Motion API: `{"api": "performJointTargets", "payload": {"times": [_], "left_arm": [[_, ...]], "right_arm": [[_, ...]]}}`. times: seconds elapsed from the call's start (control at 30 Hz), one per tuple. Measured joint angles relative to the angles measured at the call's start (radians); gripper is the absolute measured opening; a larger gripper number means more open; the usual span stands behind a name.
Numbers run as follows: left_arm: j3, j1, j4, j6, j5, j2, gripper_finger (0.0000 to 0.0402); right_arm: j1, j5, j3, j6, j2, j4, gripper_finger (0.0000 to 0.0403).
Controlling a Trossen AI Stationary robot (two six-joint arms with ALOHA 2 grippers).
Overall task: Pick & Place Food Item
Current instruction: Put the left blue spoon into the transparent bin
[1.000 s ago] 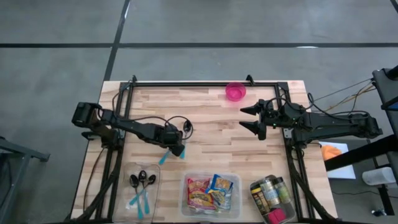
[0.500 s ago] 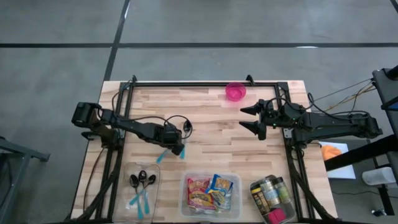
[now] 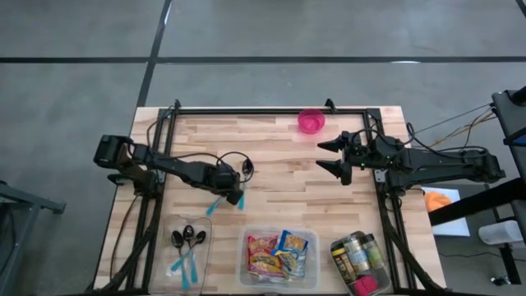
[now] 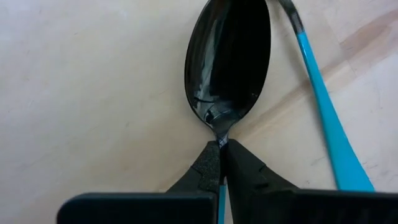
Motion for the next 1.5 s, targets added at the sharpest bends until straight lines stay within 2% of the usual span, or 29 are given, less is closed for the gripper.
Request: {"api": "performJointTargets", "payload": {"times": [0.1,0.37,0.7,0.93,1.17,1.5], "left_arm": [[0.01,0.0,-0.052,0.0,0.041,-0.028,0.0004],[0.088,0.002,-0.247,-0.026,0.026,-0.189,0.0004],[0.148,0.004,-0.402,-0.249,0.036,-0.481,0.0003],[0.157,-0.044,-0.46,-0.458,0.146,-0.633,0.0003],[0.153,-0.268,-0.503,-0.811,0.18,-0.661,0.0003],[0.153,-0.699,-0.504,-1.359,0.104,-0.601,0.0003]], "right_arm": [[0.0,0.0,0.0,0.0,0.0,0.0,0.0381],[0.0,0.0,0.0,0.0,0.0,0.0,0.0381],[0.0,0.0,0.0,0.0,0.0,0.0,0.0381],[0.0,0.0,0.0,0.0,0.0,0.0,0.0381],[0.0,0.0,0.0,0.0,0.0,0.0,0.0381],[0.0,0.0,0.0,0.0,0.0,0.0,0.0381]]}}
